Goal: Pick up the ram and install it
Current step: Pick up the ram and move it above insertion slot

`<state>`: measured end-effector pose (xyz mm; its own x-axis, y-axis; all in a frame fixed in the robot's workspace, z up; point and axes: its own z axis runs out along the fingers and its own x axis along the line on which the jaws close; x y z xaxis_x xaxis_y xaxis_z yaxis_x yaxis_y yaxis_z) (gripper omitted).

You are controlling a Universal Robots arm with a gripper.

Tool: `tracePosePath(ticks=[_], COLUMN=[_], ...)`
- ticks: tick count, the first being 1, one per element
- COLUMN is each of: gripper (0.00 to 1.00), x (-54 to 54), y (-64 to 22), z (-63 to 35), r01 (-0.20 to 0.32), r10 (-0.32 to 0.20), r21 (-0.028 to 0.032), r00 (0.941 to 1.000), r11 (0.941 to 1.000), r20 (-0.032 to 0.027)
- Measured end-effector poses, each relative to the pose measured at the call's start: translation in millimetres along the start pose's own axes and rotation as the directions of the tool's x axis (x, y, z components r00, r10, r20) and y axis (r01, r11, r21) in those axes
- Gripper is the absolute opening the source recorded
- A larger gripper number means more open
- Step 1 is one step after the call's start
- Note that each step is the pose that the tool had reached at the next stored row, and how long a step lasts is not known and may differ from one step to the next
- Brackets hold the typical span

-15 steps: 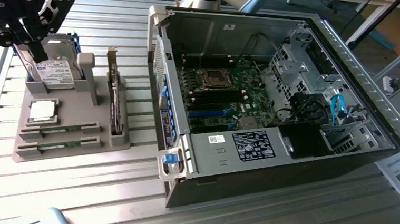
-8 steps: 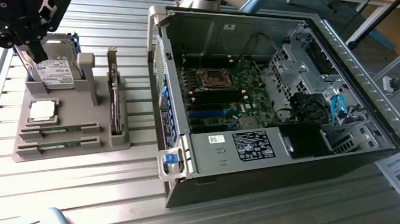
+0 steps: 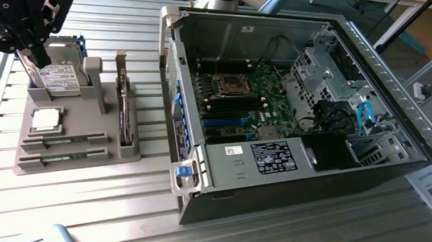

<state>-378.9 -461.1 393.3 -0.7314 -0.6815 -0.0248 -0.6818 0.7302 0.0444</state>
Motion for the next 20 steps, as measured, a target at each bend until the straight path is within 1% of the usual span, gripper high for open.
tracePosePath(ticks=[4,7,9,13,14,16,17,19,20], gripper=[0.11,0.11,0.11,0.11,0.11,0.11,0.11,0.11,0.11], x=[0.0,0.0,0.0,0.0,0.0,0.0,0.0,0.0,0.0], y=[0.0,-0.1,0.0,0.0,-0.1,0.0,-0.1,0.0,0.0], z=[0.0,0.0,0.0,0.0,0.0,0.0,0.0,0.0,0.0], r01=[0.056,0.097,0.134,0.180,0.200,0.222,0.239,0.281,0.302], r10=[-0.056,-0.097,-0.134,-0.180,-0.200,-0.222,-0.239,-0.281,-0.302], r21=[-0.0015,-0.0026,-0.0037,-0.0052,-0.0058,-0.0066,-0.0072,-0.0087,-0.0095], r00=[0.9984,0.9953,0.9910,0.9836,0.9798,0.9750,0.9709,0.9598,0.9532], r11=[0.9984,0.9953,0.9910,0.9836,0.9798,0.9751,0.9709,0.9598,0.9533], r20=[-0.0025,-0.0042,-0.0057,-0.0077,-0.0084,-0.0092,-0.0099,-0.0115,-0.0123])
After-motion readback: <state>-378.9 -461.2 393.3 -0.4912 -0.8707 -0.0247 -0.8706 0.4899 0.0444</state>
